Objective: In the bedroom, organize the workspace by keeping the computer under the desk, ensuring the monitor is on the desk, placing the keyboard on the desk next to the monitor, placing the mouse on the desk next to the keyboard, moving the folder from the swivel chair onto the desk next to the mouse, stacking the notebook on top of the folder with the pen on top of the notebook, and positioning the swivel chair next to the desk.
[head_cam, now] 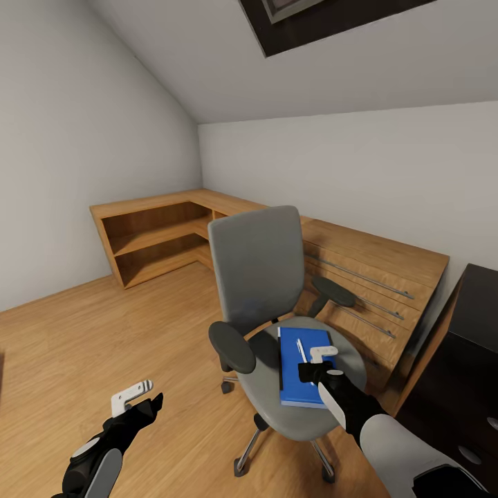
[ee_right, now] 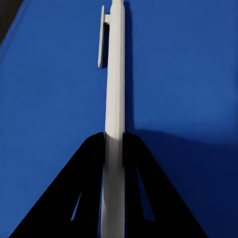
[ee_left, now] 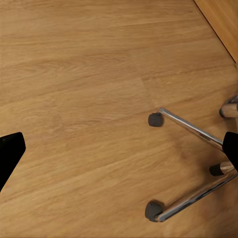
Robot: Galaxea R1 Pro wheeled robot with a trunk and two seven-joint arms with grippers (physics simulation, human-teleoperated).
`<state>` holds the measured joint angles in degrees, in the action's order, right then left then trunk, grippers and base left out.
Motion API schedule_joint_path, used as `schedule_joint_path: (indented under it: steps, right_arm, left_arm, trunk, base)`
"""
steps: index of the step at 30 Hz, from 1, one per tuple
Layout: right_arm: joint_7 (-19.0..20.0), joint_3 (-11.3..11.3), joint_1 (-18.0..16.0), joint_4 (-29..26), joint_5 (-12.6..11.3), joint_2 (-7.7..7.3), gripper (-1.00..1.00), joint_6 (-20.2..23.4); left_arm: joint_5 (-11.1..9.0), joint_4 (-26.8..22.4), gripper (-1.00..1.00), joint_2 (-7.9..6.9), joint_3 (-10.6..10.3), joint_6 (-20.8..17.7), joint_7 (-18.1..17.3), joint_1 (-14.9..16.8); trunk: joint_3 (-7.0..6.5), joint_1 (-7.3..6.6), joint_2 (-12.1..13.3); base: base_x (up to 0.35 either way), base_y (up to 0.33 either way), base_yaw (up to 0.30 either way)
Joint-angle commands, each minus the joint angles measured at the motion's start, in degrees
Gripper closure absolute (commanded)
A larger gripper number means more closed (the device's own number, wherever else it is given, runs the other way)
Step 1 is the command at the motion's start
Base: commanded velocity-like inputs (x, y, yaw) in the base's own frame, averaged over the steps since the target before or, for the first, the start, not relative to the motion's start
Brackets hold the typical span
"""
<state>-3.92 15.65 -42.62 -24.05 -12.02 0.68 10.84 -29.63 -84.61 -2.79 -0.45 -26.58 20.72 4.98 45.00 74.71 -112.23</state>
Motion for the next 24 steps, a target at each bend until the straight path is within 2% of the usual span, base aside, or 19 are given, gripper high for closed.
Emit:
schedule_joint_path:
  steps: [1,4,15,24]
  right_arm:
    - [-0.47,0.43,0.0,1.64,-0.82,-0.07,1.0,0.29]
    - [-0.47,0.43,0.0,1.64,-0.82,-0.07,1.0,0.31]
    - [-0.54,0.09,0.0,1.14,-0.9,-0.25,1.0,-0.13]
    - [-0.74,-0.12,0.17,-3.6,-1.15,-0.48,1.0,-0.06]
  left_arm:
    - [-0.6,-0.1,-1.0,-0.03,-0.04,-0.15,0.47,0.03]
    - [-0.6,-0.1,-1.0,-0.03,-0.05,-0.17,0.47,0.03]
    - [-0.54,-0.03,-1.0,-0.11,0.01,-0.21,0.46,0.03]
    - [-0.45,0.04,-1.0,-0.11,0.01,-0.16,0.69,0.03]
  trunk:
    - [0.06,0.0,-0.02]
    - [0.06,0.0,-0.02]
    - [-1.91,-2.42,4.39]
    - [-3.53,-4.4,8.0]
  base:
    - [0.0,0.0,0.0]
    - [0.0,0.0,0.0]
    - [0.0,0.0,0.0]
    - [0.0,0.0,0.0]
